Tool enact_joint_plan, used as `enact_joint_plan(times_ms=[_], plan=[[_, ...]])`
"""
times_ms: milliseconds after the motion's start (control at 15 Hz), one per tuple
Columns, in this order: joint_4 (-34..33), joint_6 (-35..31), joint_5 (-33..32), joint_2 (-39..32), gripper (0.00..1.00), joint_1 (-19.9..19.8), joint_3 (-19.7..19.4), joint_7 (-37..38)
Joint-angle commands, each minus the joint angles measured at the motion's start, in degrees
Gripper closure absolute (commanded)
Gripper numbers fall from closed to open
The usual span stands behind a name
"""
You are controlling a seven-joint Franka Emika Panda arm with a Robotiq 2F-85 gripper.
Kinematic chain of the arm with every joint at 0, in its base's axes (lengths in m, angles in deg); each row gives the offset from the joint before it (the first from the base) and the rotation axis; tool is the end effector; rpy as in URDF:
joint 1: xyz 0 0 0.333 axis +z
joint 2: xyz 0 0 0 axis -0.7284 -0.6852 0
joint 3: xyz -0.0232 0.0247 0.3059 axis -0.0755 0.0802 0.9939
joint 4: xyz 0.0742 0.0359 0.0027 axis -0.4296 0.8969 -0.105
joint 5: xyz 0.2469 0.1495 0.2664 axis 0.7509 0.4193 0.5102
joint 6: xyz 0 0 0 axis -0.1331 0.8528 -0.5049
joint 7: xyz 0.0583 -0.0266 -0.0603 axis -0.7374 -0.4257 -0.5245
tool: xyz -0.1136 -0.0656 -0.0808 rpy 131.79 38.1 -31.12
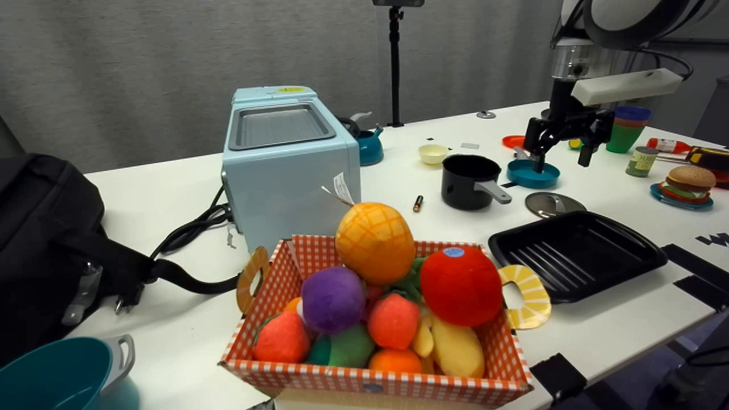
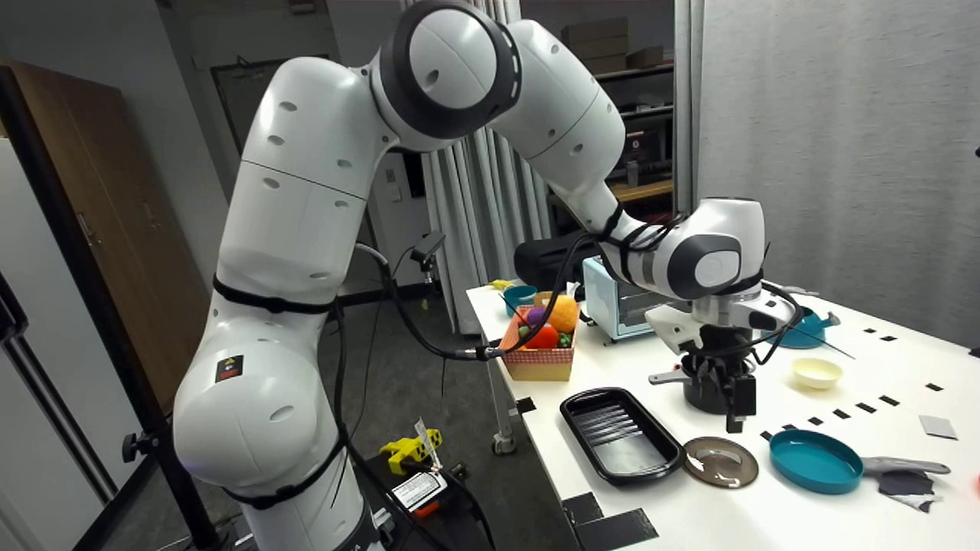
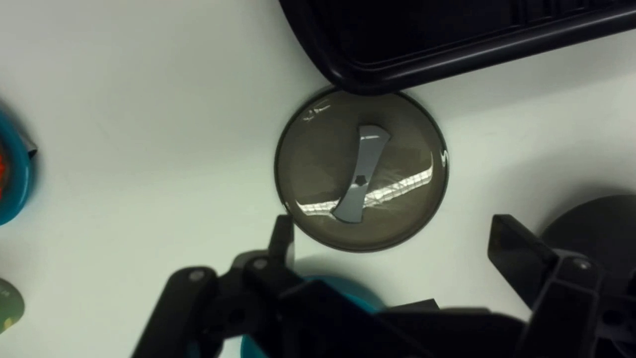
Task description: Cover the pan with a black lid
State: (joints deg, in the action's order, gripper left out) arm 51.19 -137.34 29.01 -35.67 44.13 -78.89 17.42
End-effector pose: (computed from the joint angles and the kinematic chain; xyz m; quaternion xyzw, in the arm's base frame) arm 0.5985 -0.0965 0.1546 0.9582 -0.2837 -0.0212 0.0306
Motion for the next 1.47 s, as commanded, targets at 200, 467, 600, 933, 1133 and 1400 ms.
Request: enact_joint_plan(times_ms=[200, 467, 600, 933, 1133, 1400], plan=[[-0.97, -2.39, 4.50, -3.69, 0.00, -0.28, -1.01, 0.59], [-0.82, -3.69, 7.37, -4.71, 0.00, -0.78, -0.87, 0.25], [-0.93, -4.22, 8.19, -5.43, 0.00, -0.87, -1.01, 0.23], [-1.66, -5.81, 8.28, -7.60, 0.00, -0.65, -1.78, 0.59], [-2.15, -6.30, 8.04, -8.66, 0.00, -0.37, -2.18, 0.83], [-3.22, -6.18, 7.79, -9.99, 0.18, 0.15, -2.36, 1.24]])
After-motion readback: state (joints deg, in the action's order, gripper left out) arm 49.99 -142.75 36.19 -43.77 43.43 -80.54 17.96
